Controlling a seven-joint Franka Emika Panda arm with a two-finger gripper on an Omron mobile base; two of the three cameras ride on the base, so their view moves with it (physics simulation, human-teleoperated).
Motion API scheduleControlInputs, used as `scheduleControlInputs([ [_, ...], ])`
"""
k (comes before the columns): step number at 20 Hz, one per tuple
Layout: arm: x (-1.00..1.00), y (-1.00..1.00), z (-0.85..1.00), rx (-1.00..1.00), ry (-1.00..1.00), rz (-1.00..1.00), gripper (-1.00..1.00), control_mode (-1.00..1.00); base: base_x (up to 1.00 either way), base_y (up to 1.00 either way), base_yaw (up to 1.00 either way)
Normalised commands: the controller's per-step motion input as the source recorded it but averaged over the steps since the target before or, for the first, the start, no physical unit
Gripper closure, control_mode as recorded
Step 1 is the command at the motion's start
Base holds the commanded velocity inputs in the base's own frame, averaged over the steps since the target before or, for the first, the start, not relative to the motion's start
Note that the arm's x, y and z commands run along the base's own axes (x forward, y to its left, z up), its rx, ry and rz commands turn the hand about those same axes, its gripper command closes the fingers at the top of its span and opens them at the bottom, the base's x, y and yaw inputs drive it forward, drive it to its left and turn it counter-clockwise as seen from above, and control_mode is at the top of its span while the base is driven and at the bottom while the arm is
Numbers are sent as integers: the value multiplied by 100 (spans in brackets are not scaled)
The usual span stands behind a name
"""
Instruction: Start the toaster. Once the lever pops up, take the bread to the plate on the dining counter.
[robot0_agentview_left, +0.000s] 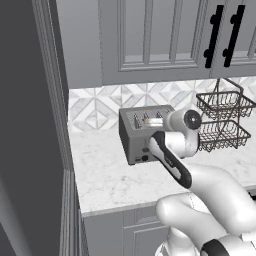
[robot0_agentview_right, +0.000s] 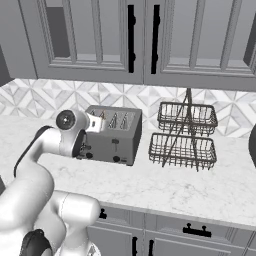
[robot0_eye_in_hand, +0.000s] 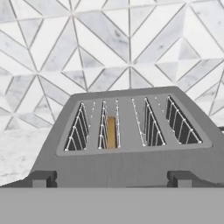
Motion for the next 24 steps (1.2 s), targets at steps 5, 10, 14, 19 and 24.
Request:
scheduleControlInputs([
  [5,31,0,0,-8,0,0,-100,-100,0,0,0],
  [10,31,0,-2,-3,0,0,-100,-100,0,0,0],
  [14,17,0,0,0,0,0,-100,-100,0,0,0],
  [19,16,1,-8,0,0,0,-100,-100,0,0,0],
  [24,15,18,-32,-3,0,0,-100,-100,0,0,0],
])
